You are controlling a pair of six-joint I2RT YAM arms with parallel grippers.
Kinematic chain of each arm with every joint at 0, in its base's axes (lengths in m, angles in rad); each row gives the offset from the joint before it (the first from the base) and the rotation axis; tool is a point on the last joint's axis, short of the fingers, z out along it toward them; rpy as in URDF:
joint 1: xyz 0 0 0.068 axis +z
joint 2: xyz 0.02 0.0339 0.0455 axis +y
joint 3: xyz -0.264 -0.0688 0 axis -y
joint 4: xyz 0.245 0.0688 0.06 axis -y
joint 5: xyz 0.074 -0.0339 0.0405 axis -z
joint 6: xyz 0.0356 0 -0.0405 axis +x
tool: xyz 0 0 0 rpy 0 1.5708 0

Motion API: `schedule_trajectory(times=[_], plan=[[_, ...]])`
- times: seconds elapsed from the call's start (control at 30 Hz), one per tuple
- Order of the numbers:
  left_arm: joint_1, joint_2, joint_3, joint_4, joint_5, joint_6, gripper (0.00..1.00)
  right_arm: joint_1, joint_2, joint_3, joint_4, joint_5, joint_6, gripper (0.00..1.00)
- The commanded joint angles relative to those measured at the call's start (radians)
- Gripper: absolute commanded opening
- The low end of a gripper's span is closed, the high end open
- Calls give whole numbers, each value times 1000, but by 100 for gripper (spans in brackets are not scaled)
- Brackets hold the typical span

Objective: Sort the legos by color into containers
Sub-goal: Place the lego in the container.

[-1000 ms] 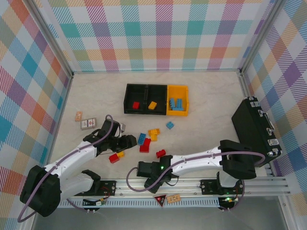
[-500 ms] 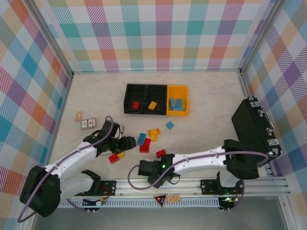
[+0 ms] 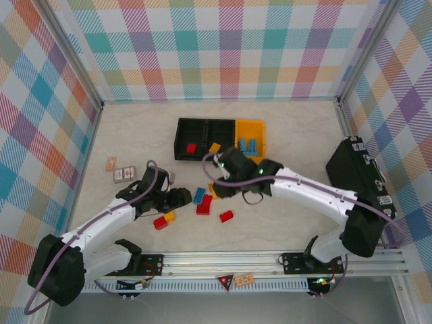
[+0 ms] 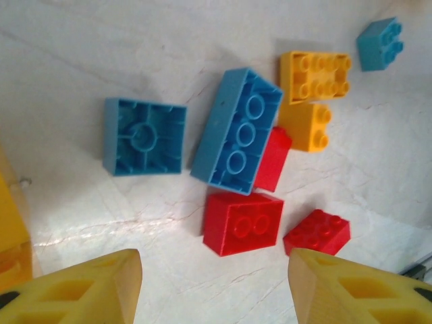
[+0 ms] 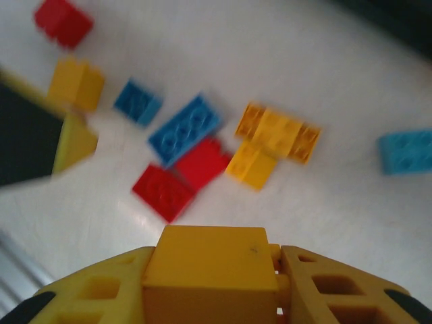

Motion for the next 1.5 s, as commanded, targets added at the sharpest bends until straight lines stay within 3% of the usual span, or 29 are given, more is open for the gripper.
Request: schedule_trajectory(times=[0.0, 0.27, 0.63, 0.9, 1.1, 1.47], plan=[[10, 11, 55, 14, -29, -14, 59, -92, 86, 92, 22, -73, -30, 37], [11, 106, 110, 51, -45, -13, 59, -255, 407, 415, -22, -112, -7, 37], [11, 171, 143, 76, -49, -9, 59, -315, 728, 810, -204, 23, -13, 40], [10, 178, 143, 64, -68, -6, 59, -316, 800, 879, -230, 61, -37, 43], [9, 180, 143, 62, -75, -9, 59, -316, 806, 896, -236, 81, -55, 56], [10, 186, 169, 38, -94, -7, 59, -313, 683, 827, -193, 46, -52, 61]])
